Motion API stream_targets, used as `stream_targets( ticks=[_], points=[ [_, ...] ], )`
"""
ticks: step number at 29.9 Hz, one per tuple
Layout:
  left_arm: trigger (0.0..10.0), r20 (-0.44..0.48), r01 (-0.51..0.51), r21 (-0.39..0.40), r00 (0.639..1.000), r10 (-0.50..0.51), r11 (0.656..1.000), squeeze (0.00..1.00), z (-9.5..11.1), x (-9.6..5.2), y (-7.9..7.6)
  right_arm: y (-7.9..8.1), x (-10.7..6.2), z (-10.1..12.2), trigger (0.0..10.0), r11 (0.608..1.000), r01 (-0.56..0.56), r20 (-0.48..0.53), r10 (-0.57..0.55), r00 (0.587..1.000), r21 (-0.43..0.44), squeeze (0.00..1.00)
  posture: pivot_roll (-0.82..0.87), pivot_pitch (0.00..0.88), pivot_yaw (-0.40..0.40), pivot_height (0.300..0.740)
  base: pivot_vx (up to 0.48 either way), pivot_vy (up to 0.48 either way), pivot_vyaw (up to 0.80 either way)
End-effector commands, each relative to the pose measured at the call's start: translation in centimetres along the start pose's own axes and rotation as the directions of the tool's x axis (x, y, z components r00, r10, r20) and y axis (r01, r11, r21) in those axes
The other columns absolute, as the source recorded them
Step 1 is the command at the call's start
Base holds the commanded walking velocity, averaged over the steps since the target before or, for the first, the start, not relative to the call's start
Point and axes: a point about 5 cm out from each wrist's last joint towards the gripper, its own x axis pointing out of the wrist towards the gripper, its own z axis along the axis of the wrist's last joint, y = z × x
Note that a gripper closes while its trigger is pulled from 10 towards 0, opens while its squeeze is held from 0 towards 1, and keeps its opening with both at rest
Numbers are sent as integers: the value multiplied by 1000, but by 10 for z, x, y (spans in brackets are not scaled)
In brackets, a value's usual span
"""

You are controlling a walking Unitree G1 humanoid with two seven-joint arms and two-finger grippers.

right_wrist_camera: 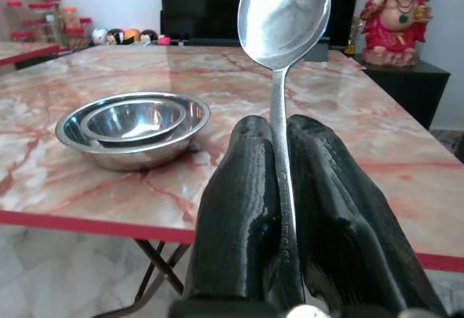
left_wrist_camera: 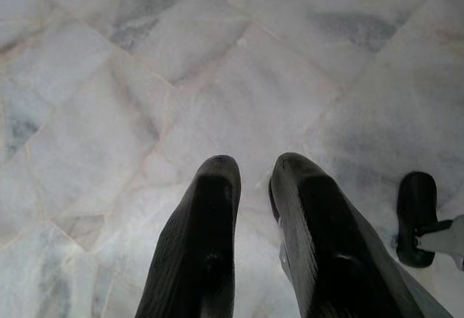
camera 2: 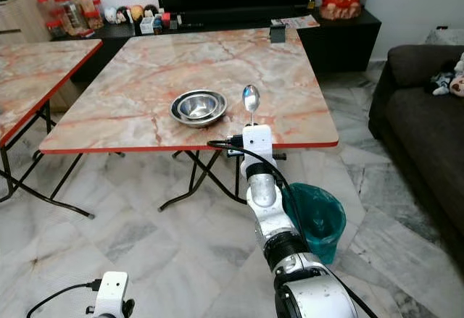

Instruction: Setting the table

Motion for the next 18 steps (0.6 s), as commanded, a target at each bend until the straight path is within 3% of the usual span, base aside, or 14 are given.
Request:
stream_targets(
  ticks=[1, 18],
  points=[
    [10000, 4, -25, -7, 1000, 25, 1000, 0, 1, 0, 7, 3, 5, 9, 10000, 1000, -7, 23, 7, 1000, 8, 0, -49, 15, 74, 740, 401, 0, 0],
    [10000, 4, -26, -6, 1000, 26, 1000, 0, 2, 0, 6, 4, 6, 7, 10000, 1000, -20, -8, 21, 1000, 22, 0, -49, 12, 71, 740, 407, 0, 0]
  ],
)
